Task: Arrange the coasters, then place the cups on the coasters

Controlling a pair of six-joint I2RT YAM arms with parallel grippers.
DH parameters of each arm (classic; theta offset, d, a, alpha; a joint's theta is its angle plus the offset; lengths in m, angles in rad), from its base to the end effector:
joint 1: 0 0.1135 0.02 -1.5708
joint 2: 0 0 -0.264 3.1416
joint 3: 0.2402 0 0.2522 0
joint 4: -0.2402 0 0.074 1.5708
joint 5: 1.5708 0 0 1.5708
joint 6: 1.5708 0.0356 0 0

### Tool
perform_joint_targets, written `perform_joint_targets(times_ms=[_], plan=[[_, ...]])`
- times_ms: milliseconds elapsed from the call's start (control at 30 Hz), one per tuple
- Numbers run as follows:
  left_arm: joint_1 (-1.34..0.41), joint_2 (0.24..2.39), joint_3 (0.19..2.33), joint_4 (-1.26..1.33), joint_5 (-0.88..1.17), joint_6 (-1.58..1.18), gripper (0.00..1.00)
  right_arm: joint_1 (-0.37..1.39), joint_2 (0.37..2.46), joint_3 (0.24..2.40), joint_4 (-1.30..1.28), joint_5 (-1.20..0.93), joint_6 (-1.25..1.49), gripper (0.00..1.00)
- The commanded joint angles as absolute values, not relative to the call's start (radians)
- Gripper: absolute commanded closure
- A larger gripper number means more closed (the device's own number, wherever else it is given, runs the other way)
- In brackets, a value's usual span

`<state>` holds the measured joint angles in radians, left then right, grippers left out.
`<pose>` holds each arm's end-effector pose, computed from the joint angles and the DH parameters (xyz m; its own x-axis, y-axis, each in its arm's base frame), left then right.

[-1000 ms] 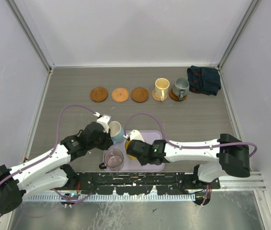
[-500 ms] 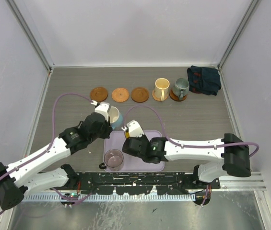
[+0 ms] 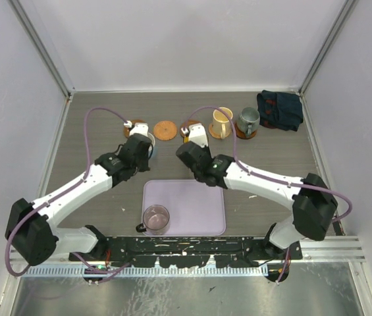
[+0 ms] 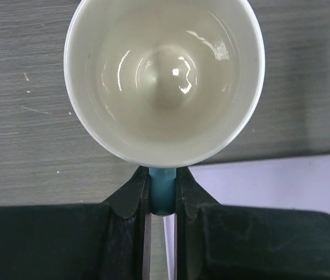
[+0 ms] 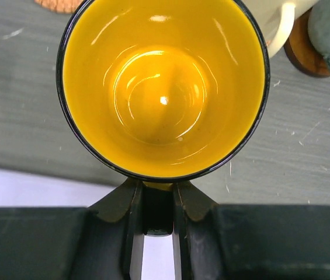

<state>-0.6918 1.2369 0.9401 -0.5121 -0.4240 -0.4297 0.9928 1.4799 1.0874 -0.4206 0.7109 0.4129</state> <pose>0.2086 -0.1538 0.2716 -0.6576 0.0517 -0.7515 0.0976 0.9951 -0.0170 0.1914 0.2509 0.2648 -0.5199 -0.2404 -0.8197 -0.1977 0.9674 -0.1584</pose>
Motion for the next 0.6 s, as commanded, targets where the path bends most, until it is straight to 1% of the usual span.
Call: perform_joint_targets(times_ms=[0,233,567], plan=[[-0.608,1.261,1.033,-0.39,-0.382,-0.426,1.0,0.904,1.534,1.218,-0.219,0.666,0.311,0.99],[-0.52,1.394,1.129,-0.345,-0.275,-0.432,1.0,0.765,1.691,1.347,-0.181,0.569,0.256,0.99],[-0.458,1.577,1.257,-0.248,-0.21,-0.44,1.0,0.659,1.878,1.506,-0.151,0.502,0.213,0.99]])
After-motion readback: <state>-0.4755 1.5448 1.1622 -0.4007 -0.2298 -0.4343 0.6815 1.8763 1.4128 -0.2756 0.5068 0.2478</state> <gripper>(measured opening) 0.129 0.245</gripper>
